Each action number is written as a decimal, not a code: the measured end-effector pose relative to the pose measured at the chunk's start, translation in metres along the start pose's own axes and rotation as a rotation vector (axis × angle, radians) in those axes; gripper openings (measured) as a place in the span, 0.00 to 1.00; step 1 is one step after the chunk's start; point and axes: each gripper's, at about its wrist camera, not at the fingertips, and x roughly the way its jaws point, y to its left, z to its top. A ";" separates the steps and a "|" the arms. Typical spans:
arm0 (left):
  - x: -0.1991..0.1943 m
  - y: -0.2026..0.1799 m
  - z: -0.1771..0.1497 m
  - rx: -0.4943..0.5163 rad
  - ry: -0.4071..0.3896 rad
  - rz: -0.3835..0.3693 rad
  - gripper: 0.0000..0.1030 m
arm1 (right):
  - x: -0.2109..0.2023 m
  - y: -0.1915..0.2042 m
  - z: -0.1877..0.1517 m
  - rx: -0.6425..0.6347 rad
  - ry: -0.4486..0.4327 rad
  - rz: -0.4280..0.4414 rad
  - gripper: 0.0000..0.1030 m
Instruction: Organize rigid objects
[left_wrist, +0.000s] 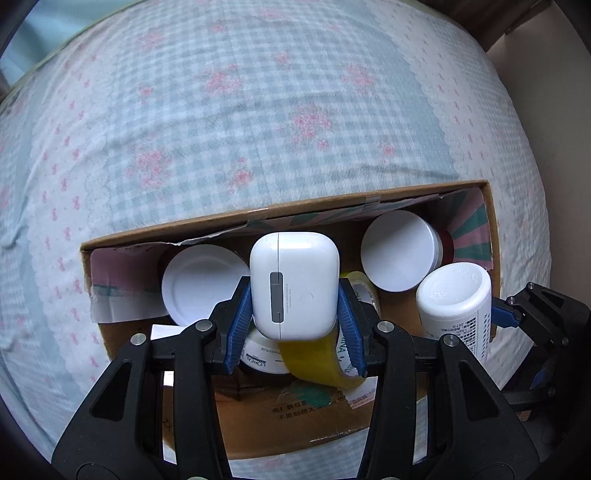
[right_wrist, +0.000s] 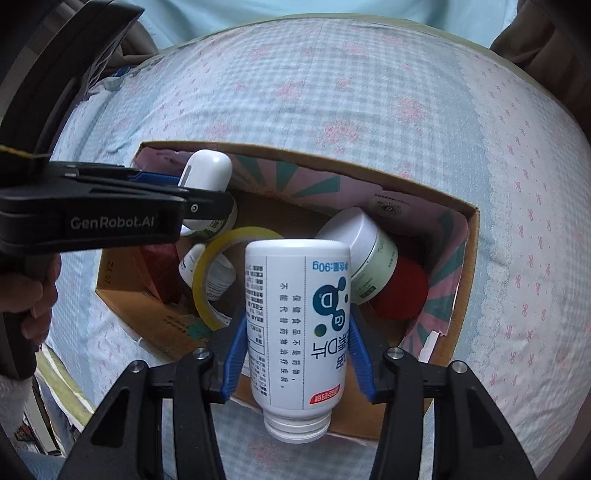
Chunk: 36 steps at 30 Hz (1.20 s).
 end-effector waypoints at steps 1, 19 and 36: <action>0.001 0.000 0.001 -0.003 0.000 0.002 0.40 | 0.000 0.000 0.001 -0.003 -0.006 0.002 0.45; -0.051 0.005 -0.025 -0.038 -0.092 -0.003 1.00 | -0.017 -0.004 -0.030 -0.005 -0.063 -0.054 1.00; -0.227 -0.041 -0.106 -0.017 -0.388 0.017 1.00 | -0.173 0.036 -0.073 0.063 -0.288 -0.029 1.00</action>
